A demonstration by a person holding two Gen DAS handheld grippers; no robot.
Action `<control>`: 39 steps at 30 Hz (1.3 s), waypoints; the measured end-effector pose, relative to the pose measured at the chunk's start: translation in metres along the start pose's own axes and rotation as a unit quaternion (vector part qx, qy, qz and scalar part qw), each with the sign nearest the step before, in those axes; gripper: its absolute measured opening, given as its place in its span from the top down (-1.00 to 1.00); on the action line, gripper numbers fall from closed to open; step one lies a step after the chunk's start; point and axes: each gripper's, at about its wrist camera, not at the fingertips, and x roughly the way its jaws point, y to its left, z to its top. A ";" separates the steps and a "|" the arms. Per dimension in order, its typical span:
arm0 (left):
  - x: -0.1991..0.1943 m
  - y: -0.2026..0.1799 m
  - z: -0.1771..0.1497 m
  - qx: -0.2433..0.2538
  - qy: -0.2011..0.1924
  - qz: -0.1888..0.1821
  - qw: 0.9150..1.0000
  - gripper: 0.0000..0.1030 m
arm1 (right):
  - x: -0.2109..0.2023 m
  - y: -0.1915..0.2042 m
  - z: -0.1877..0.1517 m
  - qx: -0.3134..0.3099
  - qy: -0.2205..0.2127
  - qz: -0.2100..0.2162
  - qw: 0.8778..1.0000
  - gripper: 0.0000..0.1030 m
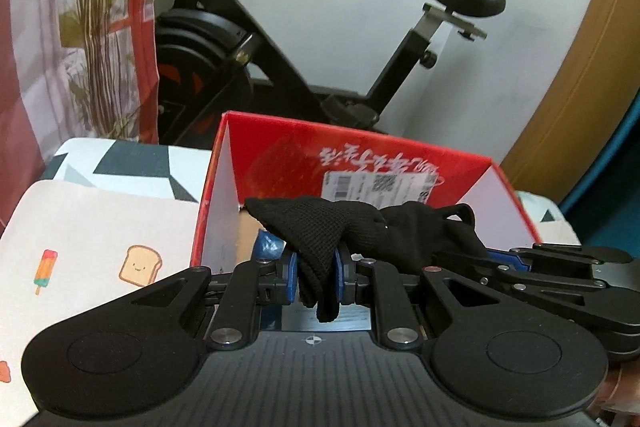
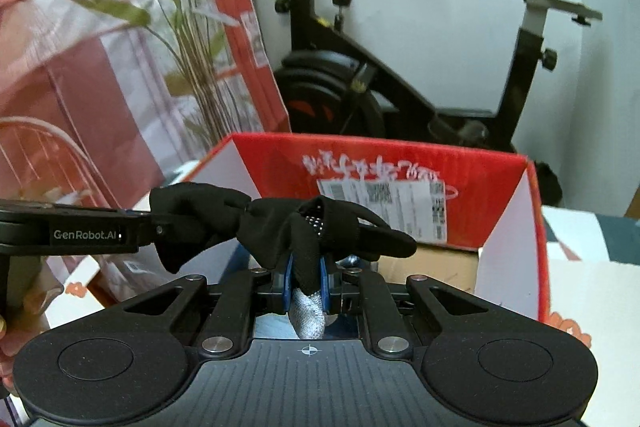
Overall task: Organize soft objects
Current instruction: 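Lift the black glove with both grippers and release it into the box, then move both grippers down to the white sachet on the grey cloth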
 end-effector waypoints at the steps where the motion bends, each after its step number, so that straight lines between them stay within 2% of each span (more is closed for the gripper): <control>1: 0.003 0.001 0.000 0.001 0.003 0.001 1.000 0.63 | 0.002 0.000 0.000 0.000 0.004 -0.001 1.000 0.76; 8: 0.010 0.004 -0.002 0.009 0.010 0.005 1.000 0.57 | 0.007 -0.004 -0.001 0.013 0.026 -0.010 1.000 0.73; 11: 0.008 0.003 -0.002 0.009 0.007 0.008 1.000 0.43 | 0.005 -0.003 -0.002 0.012 0.024 -0.012 1.000 0.63; 13: 0.006 0.001 -0.002 0.013 0.004 0.009 1.000 0.18 | 0.002 -0.002 -0.002 0.009 0.022 -0.015 1.000 0.53; 17: -0.005 -0.004 -0.003 0.025 -0.011 0.012 1.000 0.14 | -0.006 0.003 -0.003 -0.006 0.013 -0.027 1.000 0.49; 20: -0.016 -0.008 -0.004 0.030 -0.026 0.013 0.999 0.03 | -0.015 0.005 -0.005 -0.002 -0.003 -0.029 1.000 0.35; 23: -0.028 -0.014 -0.007 0.040 -0.044 0.017 0.998 -0.24 | -0.026 0.009 -0.008 -0.005 -0.024 -0.036 0.999 0.01; 25: -0.037 -0.018 -0.010 0.050 -0.056 0.022 0.997 -0.54 | -0.034 0.014 -0.011 -0.018 -0.034 -0.048 0.998 -0.35; 26: -0.042 -0.019 -0.012 0.054 -0.062 0.026 0.996 -0.64 | -0.037 0.016 -0.012 -0.022 -0.037 -0.050 0.998 -0.42; 27: -0.046 -0.021 -0.014 0.058 -0.067 0.030 0.996 -0.82 | -0.041 0.018 -0.013 -0.026 -0.040 -0.050 0.998 -0.54; 28: -0.050 -0.022 -0.016 0.060 -0.071 0.034 0.995 -0.89 | -0.044 0.019 -0.014 -0.029 -0.042 -0.050 0.997 -0.64; 31: -0.062 -0.024 -0.023 0.071 -0.079 0.037 0.994 -0.93 | -0.055 0.025 -0.018 -0.038 -0.054 -0.060 0.996 -0.92; 34: -0.070 -0.024 -0.030 0.081 -0.078 0.047 0.993 -1.00 | -0.067 0.031 -0.023 -0.050 -0.075 -0.081 0.993 -0.99; 39: -0.086 -0.019 -0.042 0.073 -0.086 0.057 0.992 -1.00 | -0.082 0.033 -0.032 -0.040 -0.088 -0.083 0.992 -0.99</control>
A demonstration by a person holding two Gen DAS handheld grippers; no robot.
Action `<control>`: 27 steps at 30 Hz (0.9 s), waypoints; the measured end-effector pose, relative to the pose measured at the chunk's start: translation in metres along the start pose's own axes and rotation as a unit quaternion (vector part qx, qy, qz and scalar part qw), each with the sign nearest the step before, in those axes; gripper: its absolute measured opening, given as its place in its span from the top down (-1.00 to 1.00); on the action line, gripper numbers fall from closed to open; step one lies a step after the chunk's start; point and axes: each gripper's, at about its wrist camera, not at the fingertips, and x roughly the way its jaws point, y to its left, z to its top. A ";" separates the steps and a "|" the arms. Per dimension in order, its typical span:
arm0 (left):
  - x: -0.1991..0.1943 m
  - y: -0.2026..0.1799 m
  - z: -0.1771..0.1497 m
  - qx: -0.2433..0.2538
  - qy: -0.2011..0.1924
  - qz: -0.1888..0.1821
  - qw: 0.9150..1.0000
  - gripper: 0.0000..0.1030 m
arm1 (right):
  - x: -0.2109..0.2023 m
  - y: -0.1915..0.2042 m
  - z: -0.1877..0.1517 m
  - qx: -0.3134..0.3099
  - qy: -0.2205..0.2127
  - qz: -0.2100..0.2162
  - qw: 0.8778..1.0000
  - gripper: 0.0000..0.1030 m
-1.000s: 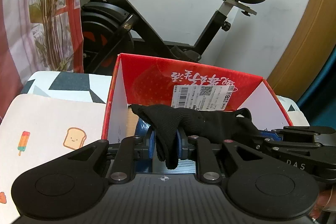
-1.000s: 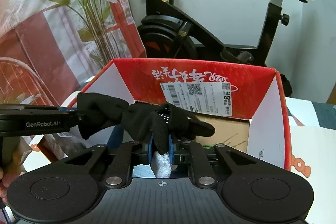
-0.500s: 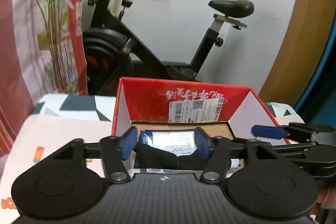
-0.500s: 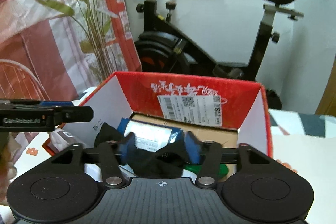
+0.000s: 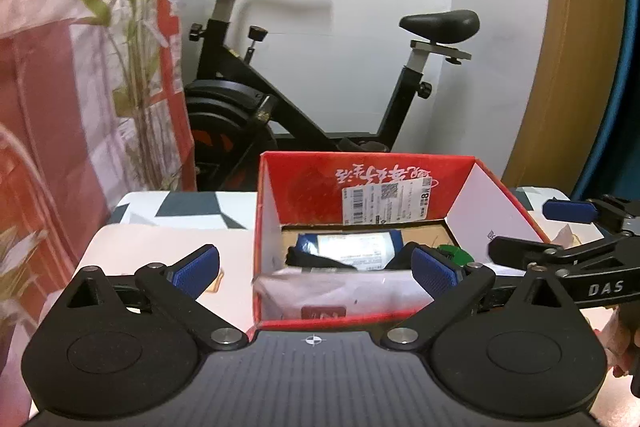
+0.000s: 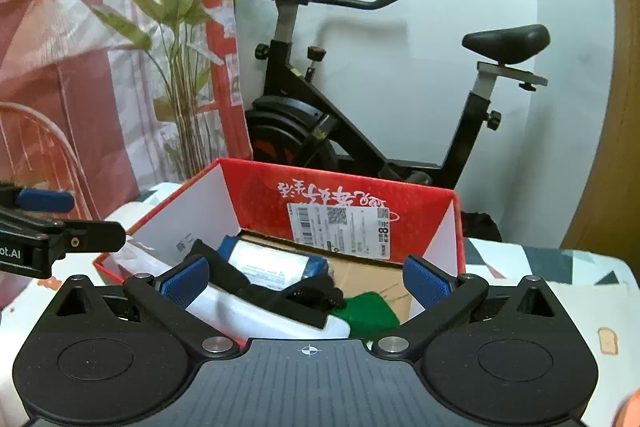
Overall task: Organize soft objects
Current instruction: 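Move both grippers down to the white sachet on the grey cloth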
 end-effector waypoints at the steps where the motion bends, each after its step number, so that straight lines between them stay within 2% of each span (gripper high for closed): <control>1: -0.003 0.001 -0.002 -0.004 -0.001 0.002 1.000 -1.00 | -0.004 0.000 -0.002 0.003 -0.003 0.000 1.000 -0.99; 9: -0.031 0.006 -0.031 -0.028 -0.014 0.010 0.999 -1.00 | -0.040 -0.006 -0.023 0.049 -0.031 0.017 0.998 -0.99; 16: -0.039 0.008 -0.072 -0.051 0.030 0.010 0.998 -1.00 | -0.062 -0.004 -0.060 0.051 -0.033 0.009 0.998 -0.99; 23: -0.045 0.010 -0.108 -0.067 0.057 0.006 0.996 -0.98 | -0.060 -0.008 -0.105 0.069 0.010 0.013 0.998 -0.99; 27: -0.046 0.013 -0.124 -0.087 0.068 -0.005 0.994 -0.91 | -0.052 -0.004 -0.127 0.071 0.046 0.023 0.996 -0.82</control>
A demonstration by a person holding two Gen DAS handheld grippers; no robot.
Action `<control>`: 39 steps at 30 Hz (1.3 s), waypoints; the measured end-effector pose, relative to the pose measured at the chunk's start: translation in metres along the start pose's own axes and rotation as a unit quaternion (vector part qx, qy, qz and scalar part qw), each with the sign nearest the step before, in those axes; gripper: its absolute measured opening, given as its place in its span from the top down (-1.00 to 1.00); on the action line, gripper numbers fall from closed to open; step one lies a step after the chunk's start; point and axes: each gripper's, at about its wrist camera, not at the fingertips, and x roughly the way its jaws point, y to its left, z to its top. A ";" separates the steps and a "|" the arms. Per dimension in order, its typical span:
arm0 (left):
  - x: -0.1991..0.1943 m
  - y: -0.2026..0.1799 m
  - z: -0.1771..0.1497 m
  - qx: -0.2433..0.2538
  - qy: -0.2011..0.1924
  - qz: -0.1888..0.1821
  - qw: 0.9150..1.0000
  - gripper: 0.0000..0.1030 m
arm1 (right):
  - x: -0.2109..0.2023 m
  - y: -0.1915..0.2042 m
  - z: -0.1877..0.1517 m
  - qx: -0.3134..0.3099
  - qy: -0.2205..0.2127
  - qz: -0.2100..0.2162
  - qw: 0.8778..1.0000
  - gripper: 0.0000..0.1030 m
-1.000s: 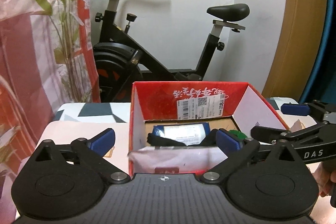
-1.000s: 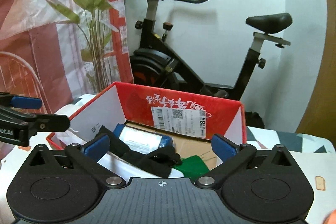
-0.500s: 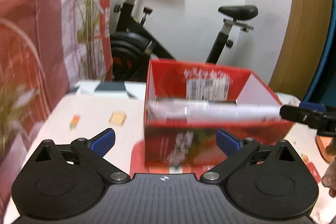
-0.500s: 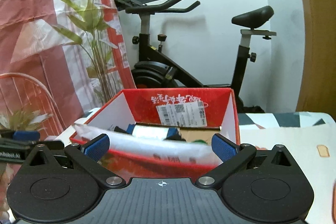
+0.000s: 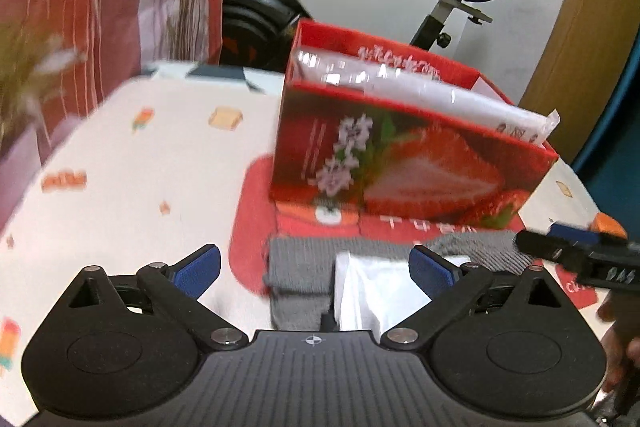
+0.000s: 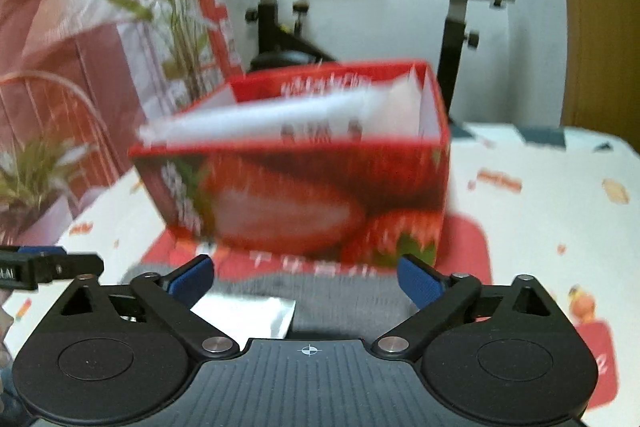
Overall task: Organize soft objects
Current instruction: 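Move both grippers down to the white sachet on the grey cloth, then close both grippers on the white sachet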
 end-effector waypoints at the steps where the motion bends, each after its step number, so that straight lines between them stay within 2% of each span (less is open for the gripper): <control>1: 0.001 0.003 -0.004 -0.010 0.005 -0.005 1.000 -0.85 | 0.003 0.000 -0.006 0.004 0.010 0.005 1.000 -0.77; 5: 0.009 0.005 -0.017 -0.029 0.026 -0.014 0.999 -0.67 | 0.013 0.003 -0.019 0.019 0.042 0.024 0.999 -0.55; 8: 0.016 0.001 -0.024 -0.026 0.043 -0.022 0.999 -0.38 | 0.015 0.009 -0.024 0.012 0.047 0.035 0.998 -0.44; 10: 0.017 -0.002 -0.029 -0.022 0.047 -0.029 0.998 -0.14 | 0.015 0.011 -0.026 0.005 0.047 0.043 0.998 -0.24; 12: 0.018 -0.006 -0.030 -0.015 0.048 -0.041 0.998 -0.02 | 0.016 0.013 -0.027 0.005 0.052 0.053 0.997 -0.10; 15: 0.020 -0.008 -0.032 -0.014 0.050 -0.051 0.997 0.00 | 0.020 0.013 -0.027 0.008 0.059 0.067 0.996 0.00; 18: 0.020 -0.009 -0.034 -0.016 0.051 -0.058 0.997 0.07 | 0.024 0.012 -0.031 0.014 0.071 0.071 0.995 0.00; 26: 0.023 -0.013 -0.037 -0.010 0.050 -0.077 0.996 0.09 | 0.033 0.010 -0.042 0.029 0.098 0.081 0.991 0.02; 29: 0.028 -0.015 -0.040 -0.004 0.054 -0.070 0.996 0.09 | 0.035 0.011 -0.044 0.028 0.099 0.082 0.991 0.02; 39: 0.035 -0.006 -0.040 -0.025 0.057 -0.052 0.997 0.08 | 0.036 0.011 -0.044 0.025 0.096 0.085 0.991 0.02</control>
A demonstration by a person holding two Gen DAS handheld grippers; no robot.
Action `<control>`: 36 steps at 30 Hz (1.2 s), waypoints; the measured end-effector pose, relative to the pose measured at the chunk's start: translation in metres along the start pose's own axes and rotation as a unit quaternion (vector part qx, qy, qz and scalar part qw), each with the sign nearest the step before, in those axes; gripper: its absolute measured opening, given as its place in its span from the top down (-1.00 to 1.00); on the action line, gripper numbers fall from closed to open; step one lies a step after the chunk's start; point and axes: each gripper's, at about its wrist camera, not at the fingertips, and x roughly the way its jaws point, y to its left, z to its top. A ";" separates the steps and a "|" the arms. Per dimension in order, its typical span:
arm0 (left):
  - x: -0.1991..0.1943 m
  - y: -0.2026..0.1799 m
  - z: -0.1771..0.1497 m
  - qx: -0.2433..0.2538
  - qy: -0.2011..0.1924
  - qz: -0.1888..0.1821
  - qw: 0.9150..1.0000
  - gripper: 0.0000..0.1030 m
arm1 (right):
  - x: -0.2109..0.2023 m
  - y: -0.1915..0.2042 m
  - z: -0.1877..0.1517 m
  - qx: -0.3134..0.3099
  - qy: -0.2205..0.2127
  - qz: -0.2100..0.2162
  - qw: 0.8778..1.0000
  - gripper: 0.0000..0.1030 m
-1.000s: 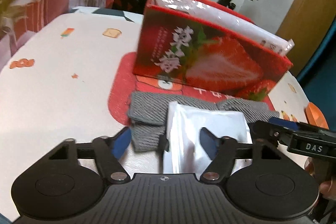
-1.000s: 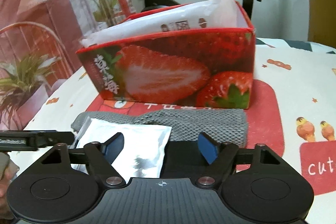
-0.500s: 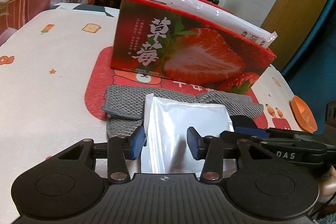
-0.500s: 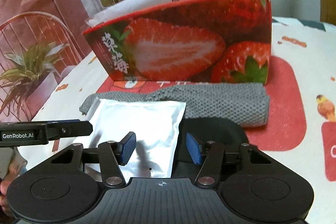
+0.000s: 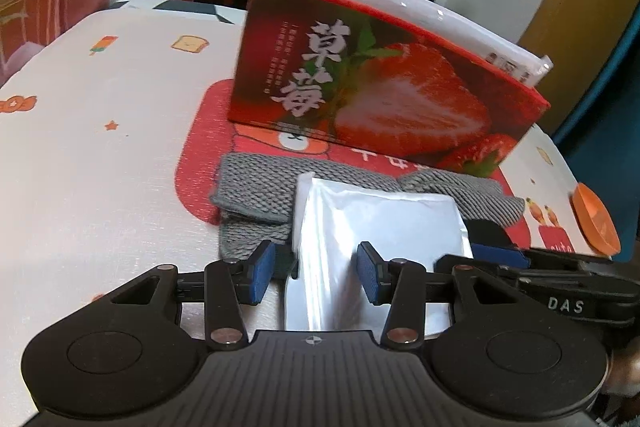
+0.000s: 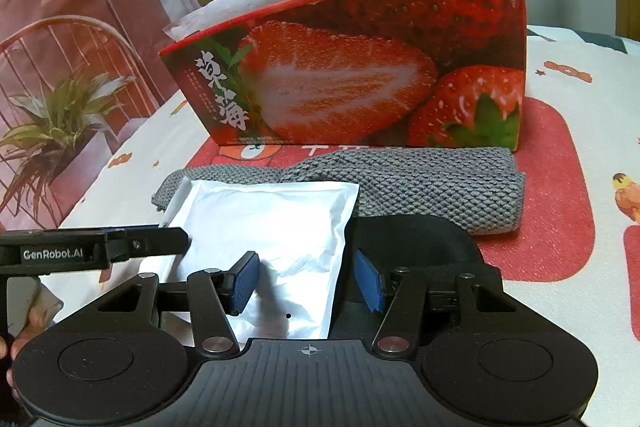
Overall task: Organize soft objects
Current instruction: 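Close both grippers on the white sachet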
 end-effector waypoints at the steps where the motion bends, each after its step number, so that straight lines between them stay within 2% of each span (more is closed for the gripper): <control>1: 0.000 0.001 0.000 -0.005 -0.001 0.000 1.000 0.08 | 0.000 0.000 0.000 0.000 0.000 0.000 1.000 0.02; 15: 0.003 0.001 -0.002 -0.018 0.008 -0.035 0.999 0.07 | 0.003 0.003 0.001 -0.007 0.002 0.005 1.000 0.04; 18: 0.005 -0.001 -0.003 -0.008 0.013 -0.035 0.999 -0.05 | 0.004 0.006 0.001 -0.014 0.004 0.006 1.000 0.03; 20: 0.008 -0.002 -0.003 0.001 0.015 -0.033 0.999 -0.05 | 0.005 0.007 0.003 -0.016 0.006 0.009 1.000 0.05; 22: 0.011 0.000 -0.002 -0.002 0.018 -0.031 0.999 -0.05 | 0.005 0.011 0.004 -0.026 0.006 0.016 1.000 0.23; 26: 0.011 0.012 0.000 -0.038 0.015 -0.038 0.998 -0.03 | 0.007 0.020 0.006 -0.052 0.009 0.023 0.998 0.29; 28: 0.010 0.015 0.000 -0.045 0.014 -0.034 0.998 0.13 | 0.009 0.020 0.007 -0.053 0.009 0.022 0.998 0.43; 31: 0.005 0.017 0.001 -0.058 0.011 -0.025 0.998 0.26 | 0.009 0.019 0.008 -0.045 0.009 0.023 0.999 0.51; 36: -0.005 0.015 0.005 -0.054 -0.001 -0.024 0.998 0.27 | 0.000 0.024 0.011 -0.052 -0.008 0.034 0.998 0.58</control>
